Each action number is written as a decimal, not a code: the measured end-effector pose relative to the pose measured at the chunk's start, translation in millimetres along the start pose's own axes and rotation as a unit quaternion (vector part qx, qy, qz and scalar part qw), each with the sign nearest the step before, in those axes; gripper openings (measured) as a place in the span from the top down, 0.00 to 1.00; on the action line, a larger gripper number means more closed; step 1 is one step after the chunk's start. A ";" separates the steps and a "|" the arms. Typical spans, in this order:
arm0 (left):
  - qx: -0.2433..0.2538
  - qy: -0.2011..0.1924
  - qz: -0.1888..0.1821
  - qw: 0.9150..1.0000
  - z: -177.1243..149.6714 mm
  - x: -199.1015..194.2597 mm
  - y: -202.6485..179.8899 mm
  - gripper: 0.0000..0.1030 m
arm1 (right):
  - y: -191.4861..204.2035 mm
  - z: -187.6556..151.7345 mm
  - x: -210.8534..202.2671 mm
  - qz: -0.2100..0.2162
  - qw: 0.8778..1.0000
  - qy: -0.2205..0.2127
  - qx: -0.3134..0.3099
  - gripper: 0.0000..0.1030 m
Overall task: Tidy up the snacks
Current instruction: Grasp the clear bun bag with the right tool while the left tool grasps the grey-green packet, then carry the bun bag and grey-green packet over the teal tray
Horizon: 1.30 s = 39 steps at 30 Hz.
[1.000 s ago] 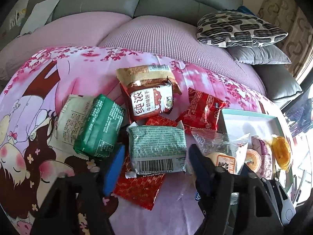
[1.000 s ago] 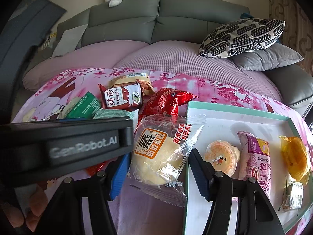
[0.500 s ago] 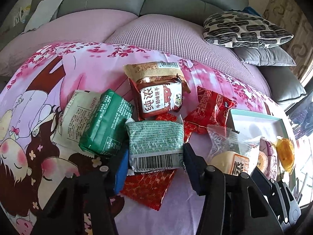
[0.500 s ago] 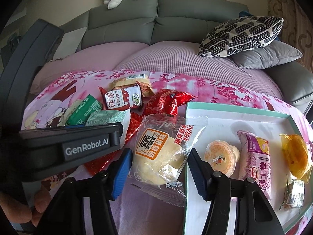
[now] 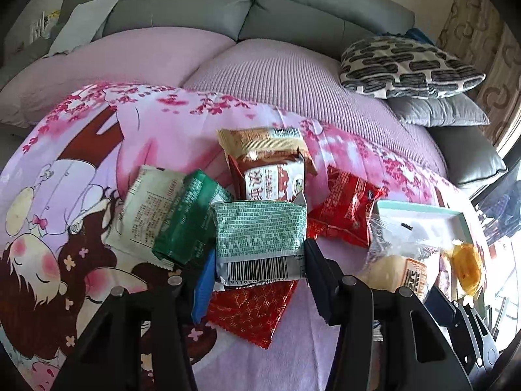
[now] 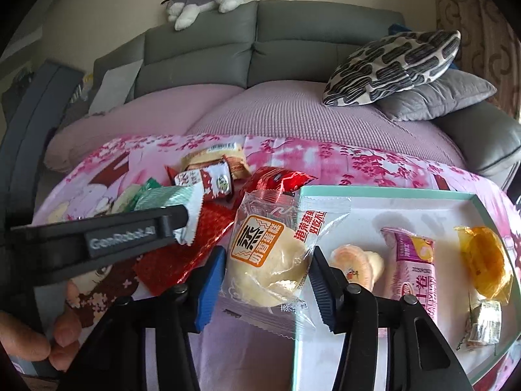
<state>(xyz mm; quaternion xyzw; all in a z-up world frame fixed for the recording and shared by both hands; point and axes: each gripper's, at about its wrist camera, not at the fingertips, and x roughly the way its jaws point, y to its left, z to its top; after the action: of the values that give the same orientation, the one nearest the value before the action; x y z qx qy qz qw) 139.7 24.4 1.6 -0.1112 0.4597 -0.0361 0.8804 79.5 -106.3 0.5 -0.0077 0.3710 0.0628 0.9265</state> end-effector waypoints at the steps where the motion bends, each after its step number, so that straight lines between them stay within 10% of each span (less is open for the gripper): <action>1: -0.001 -0.004 0.000 1.000 1.1 -2.5 0.5 0.48 | -2.7 1.3 -2.4 -0.001 1.000 -0.003 0.006 0.47; 17: -0.009 -0.052 -0.008 0.999 10.1 -33.2 -7.2 0.48 | -39.1 11.7 -28.2 -0.021 0.998 -0.038 0.053 0.47; 39: 0.099 -0.065 -0.064 0.991 -3.0 -21.6 -123.1 0.48 | -178.0 0.7 -73.2 -0.131 0.972 -0.070 0.183 0.47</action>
<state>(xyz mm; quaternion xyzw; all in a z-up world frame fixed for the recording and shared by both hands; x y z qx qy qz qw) 129.5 -92.2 45.4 -0.0553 0.3880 -0.1305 0.9107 49.3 -290.9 45.6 0.1177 0.3062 -0.1273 0.9360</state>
